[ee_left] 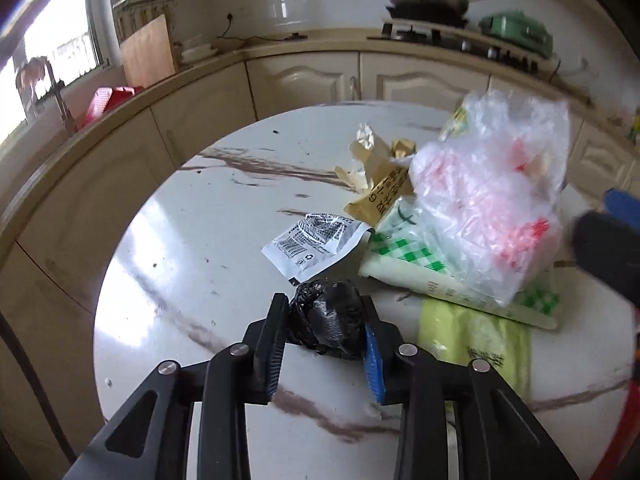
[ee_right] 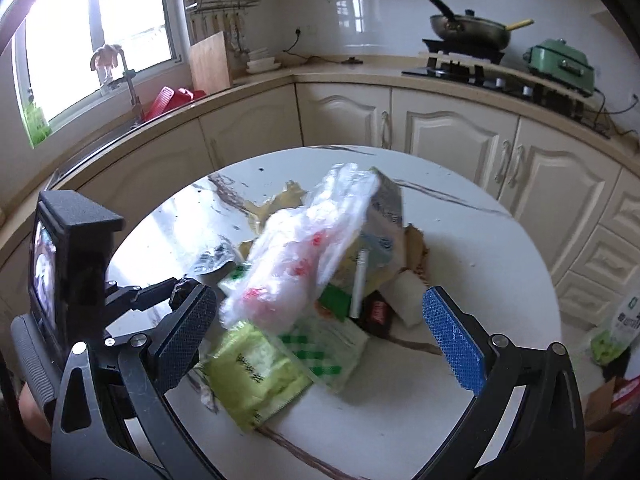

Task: Collect trash
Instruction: 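Grasp the black bag with the left tool while the right tool grasps the clear plastic bag, then carry both bags over the blue bucket and open both tools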

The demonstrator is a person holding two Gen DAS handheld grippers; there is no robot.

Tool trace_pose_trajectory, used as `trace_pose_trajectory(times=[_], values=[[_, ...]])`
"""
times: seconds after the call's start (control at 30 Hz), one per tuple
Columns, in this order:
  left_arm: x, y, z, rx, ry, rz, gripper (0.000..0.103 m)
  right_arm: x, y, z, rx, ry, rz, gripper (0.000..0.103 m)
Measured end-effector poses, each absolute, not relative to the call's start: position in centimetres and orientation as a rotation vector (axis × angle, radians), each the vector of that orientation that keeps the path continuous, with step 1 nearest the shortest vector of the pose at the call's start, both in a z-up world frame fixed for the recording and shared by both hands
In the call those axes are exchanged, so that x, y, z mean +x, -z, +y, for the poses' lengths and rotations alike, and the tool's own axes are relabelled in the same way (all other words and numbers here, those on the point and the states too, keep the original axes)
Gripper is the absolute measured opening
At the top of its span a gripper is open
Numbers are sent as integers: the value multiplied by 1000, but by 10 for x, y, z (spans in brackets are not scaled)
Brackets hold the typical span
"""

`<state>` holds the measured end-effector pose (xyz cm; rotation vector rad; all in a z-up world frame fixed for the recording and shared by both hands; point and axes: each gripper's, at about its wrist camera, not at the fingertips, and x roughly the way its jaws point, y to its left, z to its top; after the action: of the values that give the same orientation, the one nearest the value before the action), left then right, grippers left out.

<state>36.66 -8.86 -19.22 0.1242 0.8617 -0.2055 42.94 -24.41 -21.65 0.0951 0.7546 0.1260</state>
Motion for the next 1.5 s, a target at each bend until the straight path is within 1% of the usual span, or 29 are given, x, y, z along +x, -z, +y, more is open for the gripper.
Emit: trace_pose_trajectory(times=[0.07,0.2,0.27,0.33,0.37,0.4,0.43,0.57,0.63,0.83,1.0,1.27,1.5], values=[[372,190,-72,91,204,850,29,431,217,-236,82,-136,750,97],[381,185,-42,34,225,840,29,443,224,-219,58,-152,763,79],[381,182,-34,29,222,830,29,449,231,-210,30,-146,778,76],[370,176,-25,24,227,819,29,458,239,-206,15,-133,804,76],[366,178,-20,23,231,819,29,462,245,-205,14,-129,822,69],[367,174,-15,24,236,819,29,464,248,-205,24,-135,831,55],[364,171,-12,23,235,816,29,466,252,-206,38,-143,840,47],[339,163,0,27,241,802,29,462,253,-214,78,-183,817,41],[335,158,-2,26,251,789,29,454,246,-217,83,-206,779,39],[314,135,-14,23,271,736,29,423,218,-231,131,-253,704,39],[289,116,-43,50,304,675,29,372,184,-262,163,-252,617,39],[239,96,-138,117,440,610,29,272,150,-359,181,-86,523,39],[210,104,-246,189,606,635,29,193,161,-453,230,108,541,40]])
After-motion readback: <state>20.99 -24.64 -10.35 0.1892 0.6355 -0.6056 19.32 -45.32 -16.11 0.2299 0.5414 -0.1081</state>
